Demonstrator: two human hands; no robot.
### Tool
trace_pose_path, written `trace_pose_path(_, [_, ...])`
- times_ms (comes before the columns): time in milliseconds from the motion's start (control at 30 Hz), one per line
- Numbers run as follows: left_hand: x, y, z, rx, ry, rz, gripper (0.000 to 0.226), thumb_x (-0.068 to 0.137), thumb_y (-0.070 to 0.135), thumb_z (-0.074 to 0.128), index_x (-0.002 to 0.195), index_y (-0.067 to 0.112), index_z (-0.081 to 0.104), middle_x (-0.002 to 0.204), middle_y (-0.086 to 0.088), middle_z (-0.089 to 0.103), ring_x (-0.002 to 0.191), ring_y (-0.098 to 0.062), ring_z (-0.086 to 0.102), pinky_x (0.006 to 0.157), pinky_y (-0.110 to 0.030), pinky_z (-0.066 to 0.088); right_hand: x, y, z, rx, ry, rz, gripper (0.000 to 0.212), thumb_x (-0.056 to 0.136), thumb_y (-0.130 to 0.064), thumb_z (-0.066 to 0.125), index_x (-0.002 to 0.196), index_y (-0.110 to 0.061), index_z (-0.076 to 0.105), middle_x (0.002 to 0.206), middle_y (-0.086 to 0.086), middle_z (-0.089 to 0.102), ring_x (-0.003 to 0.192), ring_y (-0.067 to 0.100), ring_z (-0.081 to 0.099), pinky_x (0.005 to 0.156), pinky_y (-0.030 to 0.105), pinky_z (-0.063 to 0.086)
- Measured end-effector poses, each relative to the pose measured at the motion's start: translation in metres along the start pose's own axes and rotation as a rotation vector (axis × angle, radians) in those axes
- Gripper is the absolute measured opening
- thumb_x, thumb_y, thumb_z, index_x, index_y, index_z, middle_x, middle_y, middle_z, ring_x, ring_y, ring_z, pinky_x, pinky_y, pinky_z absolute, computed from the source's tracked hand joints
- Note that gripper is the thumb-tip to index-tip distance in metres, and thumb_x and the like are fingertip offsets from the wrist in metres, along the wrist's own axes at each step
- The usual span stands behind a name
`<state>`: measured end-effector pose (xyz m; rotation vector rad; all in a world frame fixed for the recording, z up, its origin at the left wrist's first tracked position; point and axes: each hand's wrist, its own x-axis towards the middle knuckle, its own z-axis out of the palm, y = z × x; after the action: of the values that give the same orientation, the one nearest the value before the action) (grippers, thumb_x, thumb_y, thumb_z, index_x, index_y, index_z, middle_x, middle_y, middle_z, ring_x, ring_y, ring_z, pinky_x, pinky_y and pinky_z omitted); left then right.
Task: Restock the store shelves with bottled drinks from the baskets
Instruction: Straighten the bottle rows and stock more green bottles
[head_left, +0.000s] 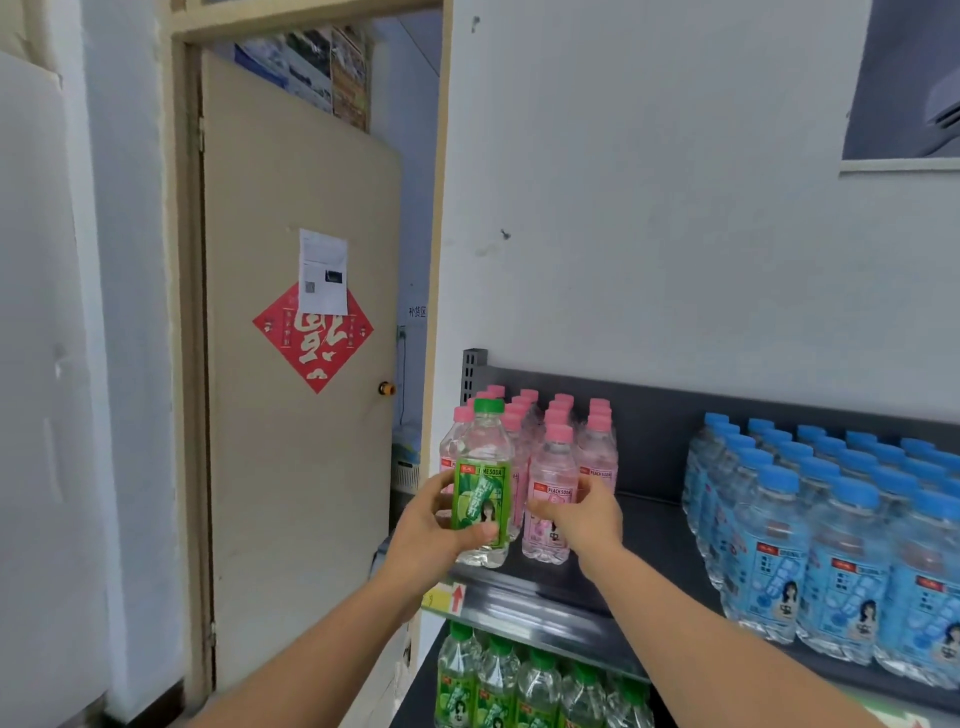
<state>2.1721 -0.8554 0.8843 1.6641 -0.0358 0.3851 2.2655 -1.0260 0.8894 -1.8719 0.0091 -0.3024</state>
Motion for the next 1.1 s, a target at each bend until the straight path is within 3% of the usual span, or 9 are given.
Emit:
trace_pose_path(133, [0.010, -0.006, -0.008, 0.002, -0.029, -0.004, 0.071, 0.071, 0.015, 0.083, 0.130, 0.032, 0.048, 0.116, 0.003, 0.061, 0.105, -0.014, 0.060, 0.090, -0.035, 0.053, 0.004, -0.003, 0.011, -0.066, 0.032, -0.020, 0.057, 0.065, -0.028, 0.088, 0.110, -0.014, 0.055, 0.098, 0.000, 0.061, 0.091, 0.022, 0.059, 0.084, 0.040, 0.052])
trace_pose_path(267, [0.017, -0.014, -0.013, 0.018, -0.050, 0.005, 0.065, 0.070, 0.015, 0.083, 0.118, 0.043, 0.049, 0.114, 0.005, 0.063, 0.105, -0.015, 0.061, 0.094, -0.042, 0.052, 0.009, -0.001, 0.017, -0.077, 0.068, -0.027, 0.060, 0.067, -0.030, 0.086, 0.117, -0.016, 0.056, 0.108, 0.002, 0.064, 0.097, 0.023, 0.060, 0.089, 0.045, 0.052])
trace_pose_path(500, [0.019, -0.023, -0.014, 0.007, -0.091, 0.022, 0.059, 0.073, 0.014, 0.081, 0.108, 0.050, 0.050, 0.114, 0.005, 0.062, 0.104, -0.014, 0.061, 0.093, -0.041, 0.052, 0.005, -0.004, 0.013, -0.241, 0.037, -0.039, 0.073, 0.074, -0.046, 0.078, 0.132, -0.017, 0.046, 0.126, 0.003, 0.057, 0.110, 0.024, 0.057, 0.083, 0.034, 0.045])
trace_pose_path(567, [0.017, -0.023, -0.012, -0.003, -0.092, 0.029, 0.060, 0.073, 0.013, 0.081, 0.108, 0.050, 0.050, 0.114, 0.006, 0.060, 0.103, -0.013, 0.060, 0.092, -0.038, 0.052, -0.002, -0.003, 0.011, -0.263, 0.131, -0.060, 0.076, 0.071, -0.055, 0.076, 0.131, -0.017, 0.047, 0.123, 0.002, 0.057, 0.112, 0.025, 0.057, 0.084, 0.036, 0.047])
trace_pose_path(667, [0.014, -0.024, -0.007, -0.008, -0.103, 0.028, 0.069, 0.072, 0.015, 0.082, 0.128, 0.038, 0.048, 0.117, 0.006, 0.059, 0.105, -0.013, 0.060, 0.094, -0.043, 0.052, -0.019, -0.007, 0.008, -0.151, 0.247, -0.184, 0.047, 0.080, -0.057, 0.065, 0.108, -0.021, 0.055, 0.100, -0.002, 0.060, 0.095, 0.021, 0.061, 0.073, 0.033, 0.049])
trace_pose_path(767, [0.006, -0.025, 0.002, -0.005, -0.109, 0.057, 0.078, 0.071, 0.017, 0.083, 0.136, 0.033, 0.044, 0.118, 0.005, 0.060, 0.104, -0.014, 0.061, 0.091, -0.043, 0.054, -0.046, -0.016, 0.005, 0.089, 0.046, -0.295, 0.032, 0.085, -0.055, 0.058, 0.092, -0.023, 0.061, 0.085, -0.002, 0.064, 0.082, 0.017, 0.061, 0.069, 0.026, 0.048])
trace_pose_path(867, [-0.009, -0.022, 0.012, -0.018, -0.115, 0.099, 0.074, 0.071, 0.013, 0.083, 0.131, 0.035, 0.047, 0.117, 0.008, 0.058, 0.103, -0.011, 0.059, 0.079, -0.031, 0.056, -0.069, -0.019, 0.000, 0.110, -0.119, -0.369, 0.022, 0.078, -0.045, 0.072, 0.093, -0.036, 0.058, 0.086, -0.009, 0.065, 0.079, 0.006, 0.062, 0.072, 0.021, 0.051])
trace_pose_path(967, [-0.026, -0.023, 0.021, -0.005, -0.105, 0.126, 0.074, 0.068, 0.012, 0.084, 0.125, 0.038, 0.046, 0.114, 0.014, 0.056, 0.105, -0.008, 0.056, 0.084, -0.025, 0.049, -0.083, -0.015, -0.010, 0.113, -0.153, -0.353, 0.035, 0.072, -0.035, 0.082, 0.097, -0.034, 0.059, 0.091, -0.009, 0.070, 0.082, 0.004, 0.066, 0.072, 0.019, 0.053])
trace_pose_path(1100, [-0.053, -0.028, 0.030, 0.037, -0.137, 0.140, 0.075, 0.069, 0.011, 0.083, 0.125, 0.037, 0.041, 0.109, 0.019, 0.054, 0.099, 0.006, 0.051, 0.075, -0.012, 0.041, -0.102, -0.002, -0.031, 0.120, -0.190, -0.316, 0.042, 0.068, -0.031, 0.086, 0.100, -0.025, 0.060, 0.095, -0.005, 0.072, 0.085, 0.008, 0.068, 0.077, 0.026, 0.055])
